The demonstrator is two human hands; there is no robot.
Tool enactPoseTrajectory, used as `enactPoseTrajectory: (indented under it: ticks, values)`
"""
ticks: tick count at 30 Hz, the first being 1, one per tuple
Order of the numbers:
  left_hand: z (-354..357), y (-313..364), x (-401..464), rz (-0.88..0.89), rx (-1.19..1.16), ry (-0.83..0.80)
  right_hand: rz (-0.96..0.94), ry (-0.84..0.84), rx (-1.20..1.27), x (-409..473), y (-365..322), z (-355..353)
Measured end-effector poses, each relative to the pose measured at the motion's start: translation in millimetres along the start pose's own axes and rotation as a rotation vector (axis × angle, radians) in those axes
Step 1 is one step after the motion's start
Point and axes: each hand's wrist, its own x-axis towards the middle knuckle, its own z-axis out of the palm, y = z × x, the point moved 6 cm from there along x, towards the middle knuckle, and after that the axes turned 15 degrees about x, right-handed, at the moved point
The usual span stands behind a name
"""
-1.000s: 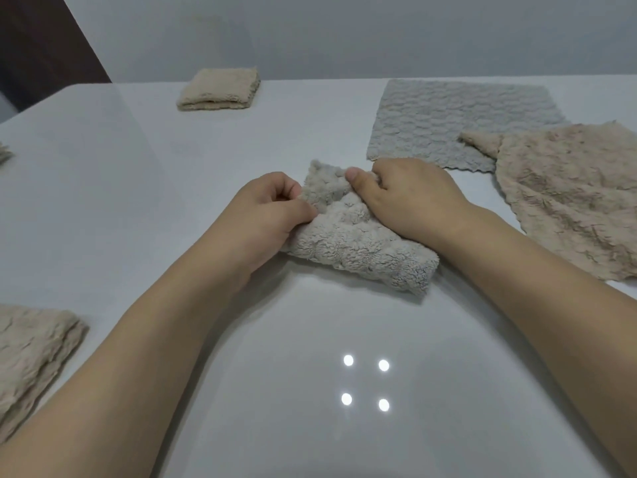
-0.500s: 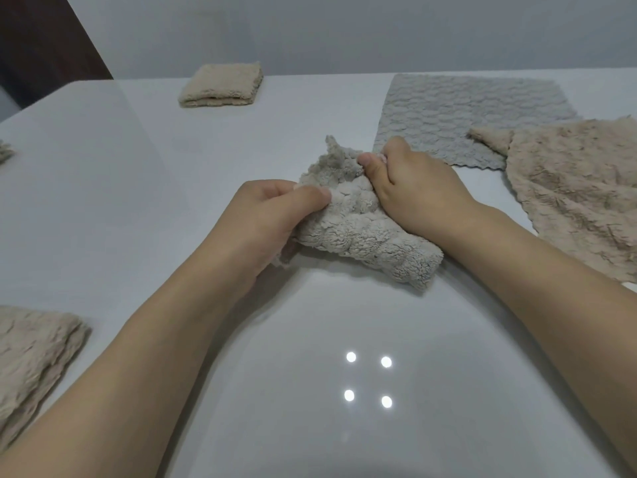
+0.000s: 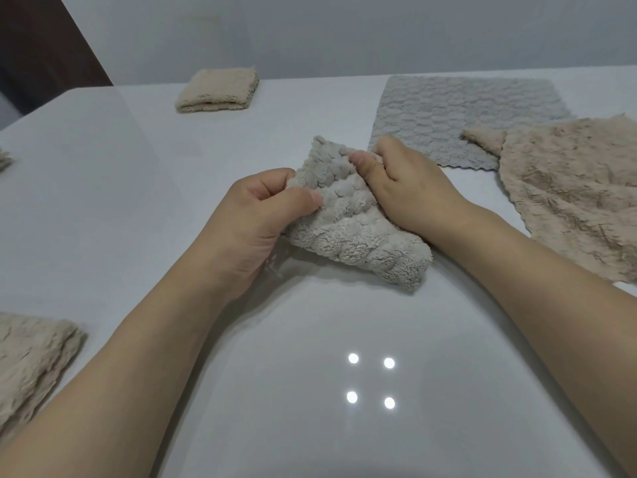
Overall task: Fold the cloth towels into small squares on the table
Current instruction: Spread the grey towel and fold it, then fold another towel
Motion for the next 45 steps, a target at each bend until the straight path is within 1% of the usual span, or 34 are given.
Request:
enactPoseTrajectory:
  ticks: [4,8,12,17,22,25,27,29,32,34,36,37,38,39,40,41,42,45]
  values:
    - [-2.1,-2.8,1.9,0.016,0.316,0.008,-0.047,0.018,-0.013,-1.6,-4.5,-2.0]
    - [-6.4,-10.6,2.2,-0.084,0.394,0.008,-0.057,0.015,-0.107,-1.6,-8.0,0.4]
    - [-7.4,-16.7,0.8,-0.192,0.582,-0.004,0.005,0.017,-0.2,-0.8,-5.7,1.5]
    - [-20.7,-13.3,-2.2,-0.301,0.672,0.17,0.058,0.04,-0.245,0.5,-1.8,0.3]
    - [-21.9,-5.3,-3.9,-0.244,0.782,0.244,0.089,0.057,-0.261,1.3,-0.5,0.2]
    - [-23.8,-3.0,-2.9,-0.253,0.861,0.274,0.114,0.059,-0.277,2.5,0.6,0.3]
    - [-29.3,-4.0,-1.1,-0.272,0.951,0.319,0.125,0.022,-0.273,4.1,1.0,1.2]
    - [-33.5,-6.1,1.9,-0.283,1.042,0.365,0.118,-0.052,-0.231,4.3,2.2,2.6]
    - [-31.9,-7.1,4.6,-0.264,1.221,0.423,0.114,-0.132,-0.191,3.4,4.3,2.2]
    - [-26.5,-3.6,4.1,-0.174,1.357,0.48,0.114,-0.128,-0.199,4.2,4.7,2.3]
    - [-19.2,5.3,1.9,0.041,1.361,0.536,0.112,-0.087,-0.223,5.3,5.1,3.1]
    - [-13.1,9.8,0.9,0.161,1.339,0.495,0.114,-0.059,-0.234,5.9,6.1,3.5]
    - [-4.7,13.1,0.2,0.269,1.312,0.392,0.119,-0.03,-0.239,6.5,7.3,3.7]
    - [5.1,15.0,-1.4,0.353,1.273,0.252,0.128,-0.003,-0.235,7.2,8.5,3.4]
    - [15.0,15.2,-4.8,0.394,1.226,0.111,0.14,0.021,-0.224,7.5,9.4,2.5]
    - [22.1,14.7,-9.2,0.39,1.183,0.024,0.15,0.04,-0.211,7.9,10.2,1.2]
    - [25.2,13.2,-11.9,0.364,1.154,-0.002,0.156,0.052,-0.197,8.0,11.0,0.2]
    - [25.8,9.0,-12.3,0.251,1.175,0.087,0.164,0.066,-0.15,7.9,13.5,-0.5]
